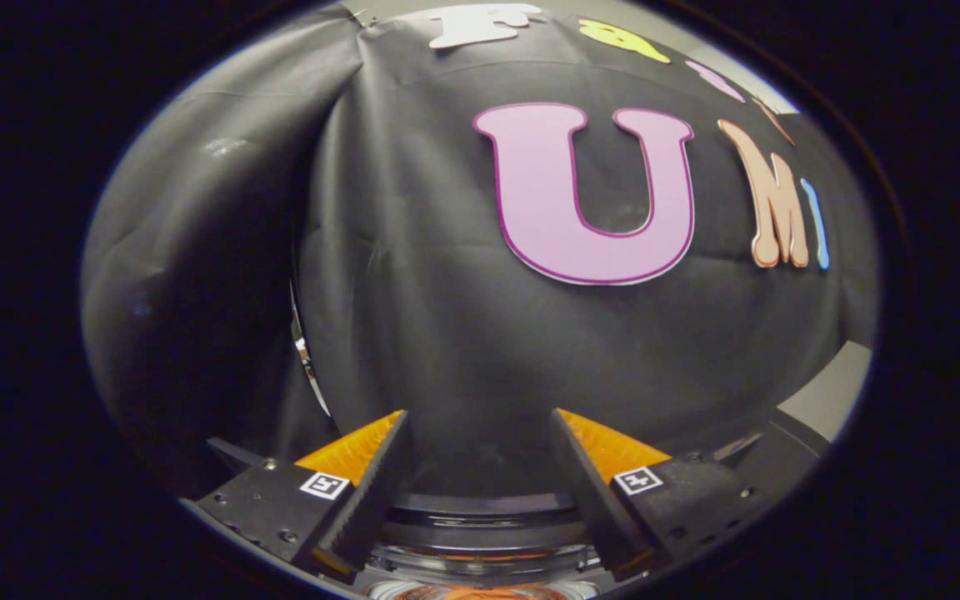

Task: Put the clothes into the washing machine and then close the washing machine lid.

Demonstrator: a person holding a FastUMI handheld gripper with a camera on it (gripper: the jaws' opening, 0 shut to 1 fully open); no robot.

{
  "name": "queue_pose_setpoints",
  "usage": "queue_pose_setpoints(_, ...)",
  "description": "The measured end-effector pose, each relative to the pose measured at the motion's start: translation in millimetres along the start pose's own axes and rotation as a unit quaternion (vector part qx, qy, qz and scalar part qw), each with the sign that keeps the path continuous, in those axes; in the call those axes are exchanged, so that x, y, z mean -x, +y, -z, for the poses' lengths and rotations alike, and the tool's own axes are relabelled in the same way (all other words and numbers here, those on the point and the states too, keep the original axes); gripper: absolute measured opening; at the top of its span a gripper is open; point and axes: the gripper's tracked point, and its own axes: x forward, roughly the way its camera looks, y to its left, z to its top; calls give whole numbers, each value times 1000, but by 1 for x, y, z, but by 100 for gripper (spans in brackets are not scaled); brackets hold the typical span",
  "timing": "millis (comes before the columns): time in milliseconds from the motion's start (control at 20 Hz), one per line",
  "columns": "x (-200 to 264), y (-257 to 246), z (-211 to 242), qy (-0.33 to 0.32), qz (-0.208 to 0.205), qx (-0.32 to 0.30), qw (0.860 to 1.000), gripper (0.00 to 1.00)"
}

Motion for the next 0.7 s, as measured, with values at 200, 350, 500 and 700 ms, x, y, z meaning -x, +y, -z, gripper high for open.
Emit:
queue_pose_setpoints(200, 17, -3, -1, -15, -3, 4, 1000, 99)
queue_pose_setpoints(350, 31, 0, 2, -27, -1, 5, 1000, 99)
queue_pose_setpoints(500, 44, 0, 4, -36, -3, 5, 999, 99)
queue_pose_setpoints(700, 55, 0, 9, -41, 3, 6, 999, 99)
